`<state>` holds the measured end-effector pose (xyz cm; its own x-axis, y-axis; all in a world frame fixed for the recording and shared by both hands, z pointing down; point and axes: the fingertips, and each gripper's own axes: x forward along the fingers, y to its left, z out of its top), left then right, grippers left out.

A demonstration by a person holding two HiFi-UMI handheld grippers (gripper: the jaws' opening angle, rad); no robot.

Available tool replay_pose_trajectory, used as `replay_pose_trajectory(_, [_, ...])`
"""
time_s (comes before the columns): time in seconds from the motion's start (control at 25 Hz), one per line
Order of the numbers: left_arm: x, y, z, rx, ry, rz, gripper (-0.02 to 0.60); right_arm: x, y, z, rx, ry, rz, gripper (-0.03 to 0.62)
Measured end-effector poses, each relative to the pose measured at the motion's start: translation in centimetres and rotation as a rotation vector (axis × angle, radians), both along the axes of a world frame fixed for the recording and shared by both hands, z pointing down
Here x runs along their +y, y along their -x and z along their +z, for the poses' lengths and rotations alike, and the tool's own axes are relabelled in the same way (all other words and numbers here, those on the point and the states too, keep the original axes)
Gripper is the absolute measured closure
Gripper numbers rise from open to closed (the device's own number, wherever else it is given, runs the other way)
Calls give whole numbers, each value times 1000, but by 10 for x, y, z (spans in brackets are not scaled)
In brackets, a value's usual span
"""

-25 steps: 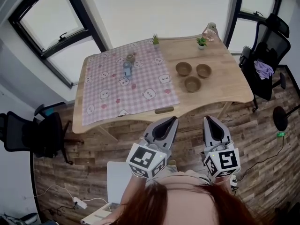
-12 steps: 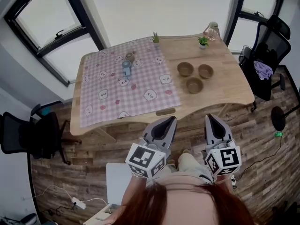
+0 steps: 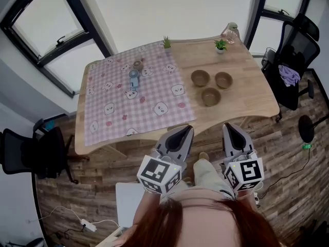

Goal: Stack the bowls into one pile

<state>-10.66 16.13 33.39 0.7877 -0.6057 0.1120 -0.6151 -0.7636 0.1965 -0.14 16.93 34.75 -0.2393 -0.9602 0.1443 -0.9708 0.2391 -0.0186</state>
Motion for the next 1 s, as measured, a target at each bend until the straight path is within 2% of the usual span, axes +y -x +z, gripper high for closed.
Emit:
replay_pose_trajectory(0.44, [-43,-48,1,-26,-1,28,571,-44,-37,7,-2,18,-7,594])
replay_pose_trajectory(1.0, [-106,-99,10,-44,15,0,571,-110,-79,24,21,56,-62,594])
